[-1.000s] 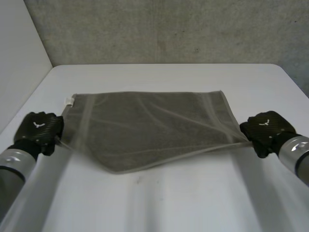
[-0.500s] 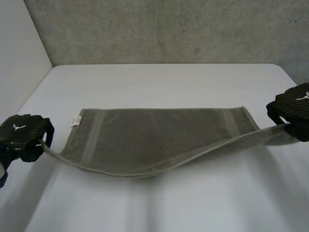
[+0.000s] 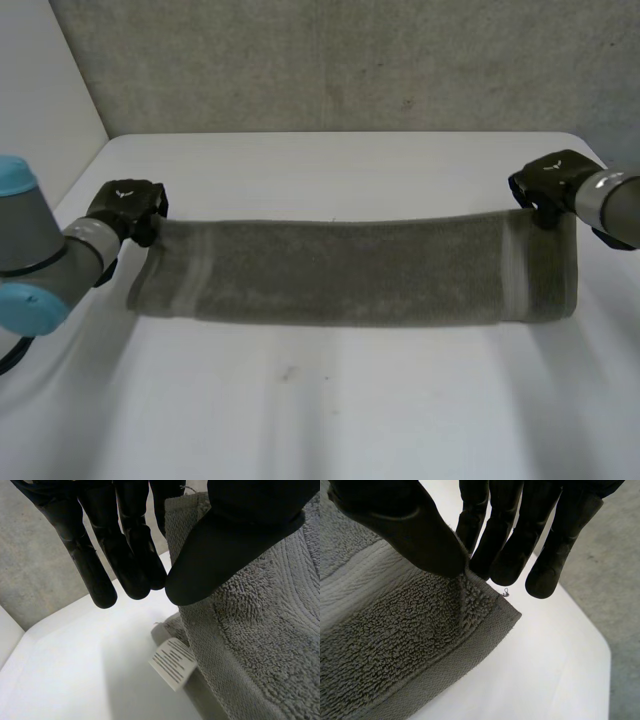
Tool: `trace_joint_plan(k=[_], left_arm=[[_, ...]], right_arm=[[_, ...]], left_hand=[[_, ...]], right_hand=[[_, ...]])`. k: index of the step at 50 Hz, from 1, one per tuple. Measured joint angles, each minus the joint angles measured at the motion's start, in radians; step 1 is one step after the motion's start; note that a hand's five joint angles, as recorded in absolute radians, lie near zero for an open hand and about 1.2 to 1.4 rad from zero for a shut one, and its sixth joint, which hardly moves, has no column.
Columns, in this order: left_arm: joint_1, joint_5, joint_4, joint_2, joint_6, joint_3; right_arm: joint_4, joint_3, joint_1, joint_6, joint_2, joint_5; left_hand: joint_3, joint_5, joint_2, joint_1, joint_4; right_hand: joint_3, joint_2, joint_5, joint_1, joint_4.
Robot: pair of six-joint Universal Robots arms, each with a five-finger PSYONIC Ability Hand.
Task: Fold the towel.
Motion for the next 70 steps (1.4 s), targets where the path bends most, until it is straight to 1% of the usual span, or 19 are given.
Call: trace_joint_plan(k=[8,19,21,22,23,24,25,26,27,28,30,37,40,44,49,56,62,66,70], left_arm=[[-0.037,-0.114,-0.002,-0.136,-0.001,0.179],[-0.045,-0.164,-0.006,-0.232,0.003,0.308],[-0.045,-0.167,-0.006,-0.243,0.003,0.319],[-0.045,-0.167,-0.006,-0.248,0.003,0.322],[-0.045,-0.167,-0.005,-0.250,0.003,0.324],[-0.046,-0.165,-0.005,-0.254,0.003,0.326],[-0.047,-0.164,-0.005,-0.255,0.003,0.326],[-0.050,-0.162,-0.006,-0.256,0.003,0.326],[-0.054,-0.161,-0.006,-0.255,0.003,0.324],[-0.056,-0.160,-0.006,-0.254,0.003,0.323],[-0.064,-0.158,-0.007,-0.250,0.003,0.316],[-0.082,-0.161,-0.009,-0.201,0.001,0.273],[-0.086,-0.163,-0.012,-0.150,-0.001,0.229],[-0.088,-0.160,-0.013,-0.053,-0.006,0.134],[-0.091,-0.154,-0.003,0.120,-0.020,-0.051],[-0.100,-0.151,0.062,0.298,-0.086,-0.272],[-0.100,-0.151,0.150,0.362,-0.140,-0.383],[-0.100,-0.152,0.204,0.376,-0.155,-0.427],[-0.101,-0.152,0.229,0.376,-0.157,-0.446]], right_arm=[[-0.062,-0.168,0.055,-0.002,0.159,0.073],[-0.067,-0.359,0.084,-0.014,0.323,0.127],[-0.066,-0.384,0.085,-0.014,0.342,0.132],[-0.066,-0.395,0.086,-0.014,0.351,0.133],[-0.066,-0.401,0.086,-0.014,0.356,0.134],[-0.066,-0.411,0.088,-0.013,0.363,0.135],[-0.066,-0.414,0.088,-0.012,0.365,0.136],[-0.066,-0.419,0.089,-0.011,0.367,0.137],[-0.065,-0.422,0.091,-0.009,0.368,0.137],[-0.065,-0.423,0.092,-0.008,0.367,0.138],[-0.065,-0.425,0.093,-0.005,0.362,0.139],[-0.060,-0.397,0.100,0.014,0.297,0.153],[-0.057,-0.345,0.104,0.040,0.229,0.169],[-0.065,-0.215,0.102,0.072,0.112,0.181],[-0.128,0.079,0.095,0.097,-0.103,0.182],[-0.252,0.421,0.080,0.100,-0.295,0.163],[-0.343,0.600,0.047,0.098,-0.340,0.138],[-0.414,0.679,0.029,0.097,-0.325,0.117],[-0.479,0.714,0.019,0.093,-0.288,0.105]], left_hand=[[0.000,0.000,0.000,0.001,0.000],[0.000,0.000,0.000,0.001,0.000],[0.000,0.000,0.000,0.001,0.000],[-0.048,-0.027,-0.048,-0.018,-0.048],[-0.142,-0.107,-0.169,-0.115,-0.143],[-0.369,-0.307,-0.376,-0.320,-0.348],[-0.446,-0.412,-0.454,-0.397,-0.451],[-0.644,-0.621,-0.656,-0.622,-0.652],[-0.814,-0.804,-0.852,-0.792,-0.823],[-0.919,-0.900,-0.925,-0.880,-0.921],[-0.979,-0.948,-0.980,-0.946,-0.979],[-1.039,-0.991,-1.040,-1.001,-1.040],[-1.042,-0.995,-1.041,-1.005,-1.043],[-1.046,-0.995,-1.041,-1.009,-1.045],[-1.046,-0.995,-1.041,-1.009,-1.048],[-1.046,-0.996,-1.041,-1.009,-1.049],[-1.047,-0.997,-1.041,-1.009,-1.049],[-1.046,-0.997,-1.041,-1.009,-1.049],[-1.046,-0.997,-1.041,-1.009,-1.049]], right_hand=[[0.000,0.000,0.000,0.000,0.000],[0.000,0.000,0.000,0.000,0.000],[-0.124,-0.130,-0.138,-0.118,-0.127],[-0.238,-0.250,-0.258,-0.250,-0.242],[-0.370,-0.384,-0.377,-0.366,-0.372],[-0.583,-0.621,-0.621,-0.602,-0.583],[-0.678,-0.698,-0.723,-0.678,-0.677],[-0.844,-0.865,-0.900,-0.843,-0.842],[-0.985,-1.001,-1.040,-0.977,-0.984],[-1.028,-1.040,-1.082,-1.019,-1.027],[-1.081,-1.084,-1.114,-1.064,-1.073],[-1.089,-1.090,-1.114,-1.088,-1.076],[-1.089,-1.090,-1.114,-1.088,-1.076],[-1.089,-1.090,-1.114,-1.088,-1.076],[-1.089,-1.090,-1.114,-1.087,-1.076],[-1.085,-1.087,-1.110,-1.074,-1.073],[-1.026,-1.035,-1.030,-1.016,-1.036],[-0.954,-0.966,-0.957,-0.949,-0.964],[-0.876,-0.887,-0.885,-0.881,-0.884]])
